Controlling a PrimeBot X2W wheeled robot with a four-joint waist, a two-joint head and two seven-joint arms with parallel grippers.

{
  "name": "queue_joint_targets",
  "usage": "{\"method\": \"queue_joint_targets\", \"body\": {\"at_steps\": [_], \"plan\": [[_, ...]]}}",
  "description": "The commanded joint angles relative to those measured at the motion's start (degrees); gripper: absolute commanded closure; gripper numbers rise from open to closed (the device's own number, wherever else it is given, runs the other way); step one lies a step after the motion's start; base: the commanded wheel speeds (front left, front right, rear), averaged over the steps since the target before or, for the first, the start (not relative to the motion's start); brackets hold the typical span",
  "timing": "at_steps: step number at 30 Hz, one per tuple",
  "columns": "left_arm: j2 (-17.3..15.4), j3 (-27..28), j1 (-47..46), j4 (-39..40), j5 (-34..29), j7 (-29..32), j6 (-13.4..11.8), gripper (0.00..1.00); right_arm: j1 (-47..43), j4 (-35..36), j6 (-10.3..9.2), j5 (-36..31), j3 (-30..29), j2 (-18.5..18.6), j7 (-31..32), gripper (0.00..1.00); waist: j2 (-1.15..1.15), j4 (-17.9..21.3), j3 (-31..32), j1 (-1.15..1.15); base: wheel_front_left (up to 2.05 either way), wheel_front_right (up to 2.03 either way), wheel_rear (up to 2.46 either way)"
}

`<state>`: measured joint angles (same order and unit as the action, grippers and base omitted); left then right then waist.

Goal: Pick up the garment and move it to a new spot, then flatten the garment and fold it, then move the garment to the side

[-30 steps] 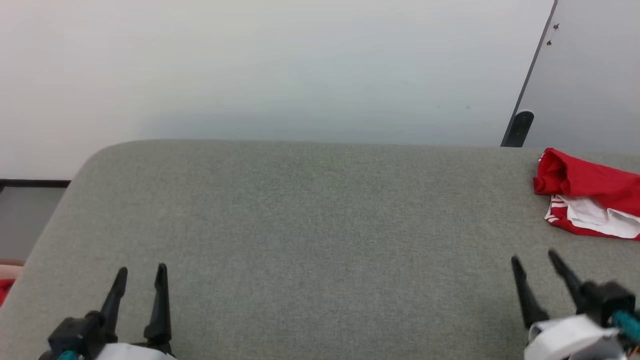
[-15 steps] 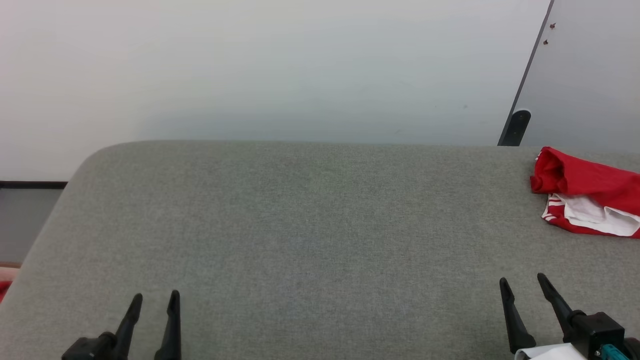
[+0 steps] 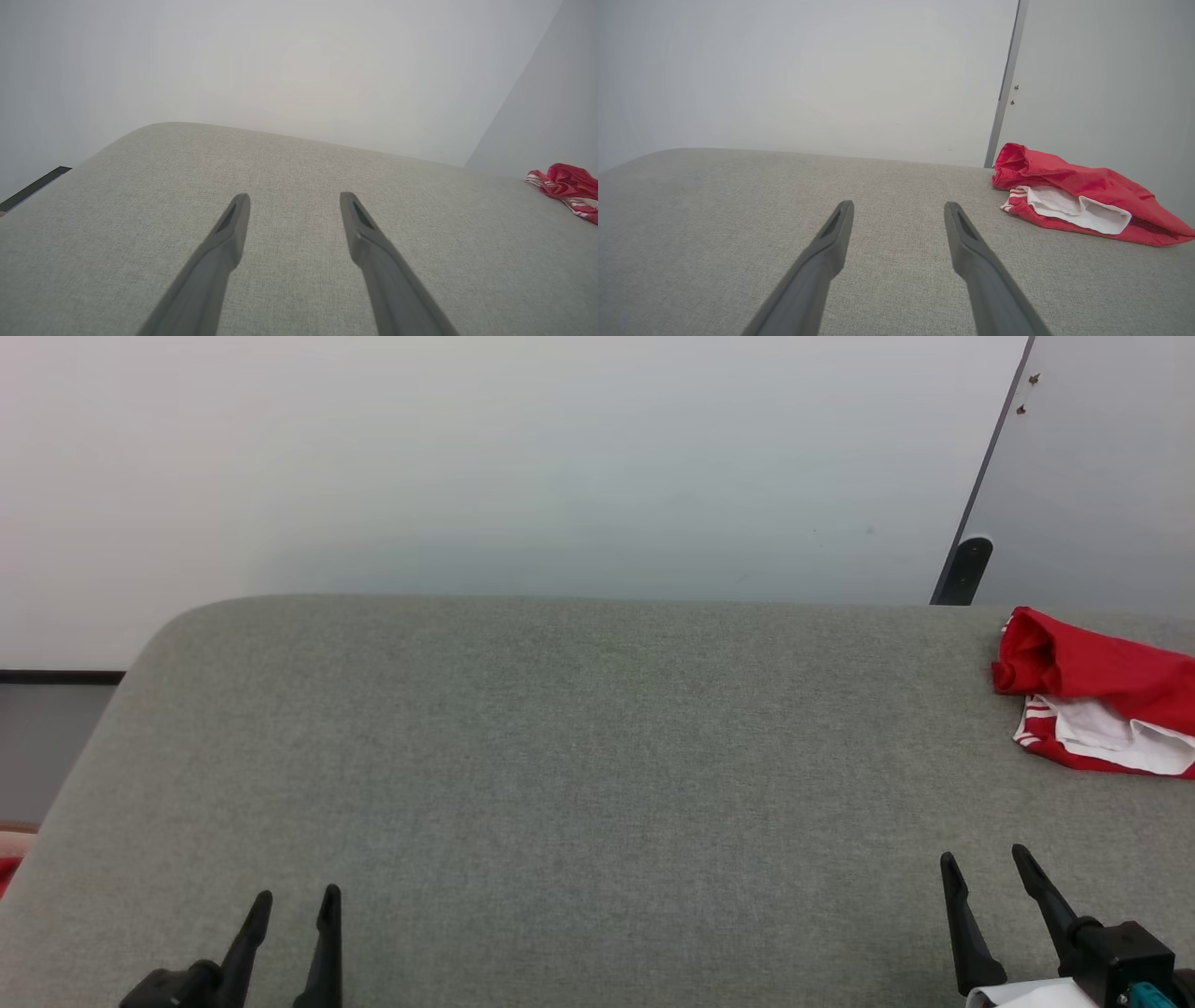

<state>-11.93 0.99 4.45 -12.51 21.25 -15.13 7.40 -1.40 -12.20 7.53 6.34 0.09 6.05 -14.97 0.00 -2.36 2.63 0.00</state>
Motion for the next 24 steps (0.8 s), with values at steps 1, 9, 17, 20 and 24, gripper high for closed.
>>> {"method": "queue_joint_targets", "body": {"at_steps": [1,9,17,20,24], "plan": [[-0.24,0.09,0.38,0.09,-0.61,0.05,0.15,0.00,-0.35,0.21,-0.09,-0.40,-0.31,-0.18,-0.27,0.00,0.00,-0.06,-0.01,0.00,0.00,0.00,0.00],[0.85,-0.47,0.64,-1.85,-0.08,0.37,-0.01,1.00,-0.54,-2.20,0.00,1.28,-0.16,-0.29,0.75,1.00,0.00,-0.02,-0.04,0.00,0.00,0.00,0.00],[1.73,0.28,-0.70,-1.78,7.76,2.78,0.00,1.00,0.49,-2.17,-0.01,10.66,-1.00,-0.60,3.17,1.00,0.00,0.13,-0.22,0.00,0.00,0.00,0.00],[2.04,0.51,-1.14,-1.74,10.53,3.59,0.01,1.00,0.78,-2.06,-0.01,13.96,-1.20,-0.71,3.91,1.00,0.00,0.19,-0.28,0.00,0.00,0.00,0.00],[2.44,0.80,-1.72,-1.69,14.08,4.64,0.01,1.00,1.13,-1.96,-0.01,18.18,-1.47,-0.85,4.90,1.00,0.00,0.27,-0.37,0.00,0.00,0.00,0.00]]}}
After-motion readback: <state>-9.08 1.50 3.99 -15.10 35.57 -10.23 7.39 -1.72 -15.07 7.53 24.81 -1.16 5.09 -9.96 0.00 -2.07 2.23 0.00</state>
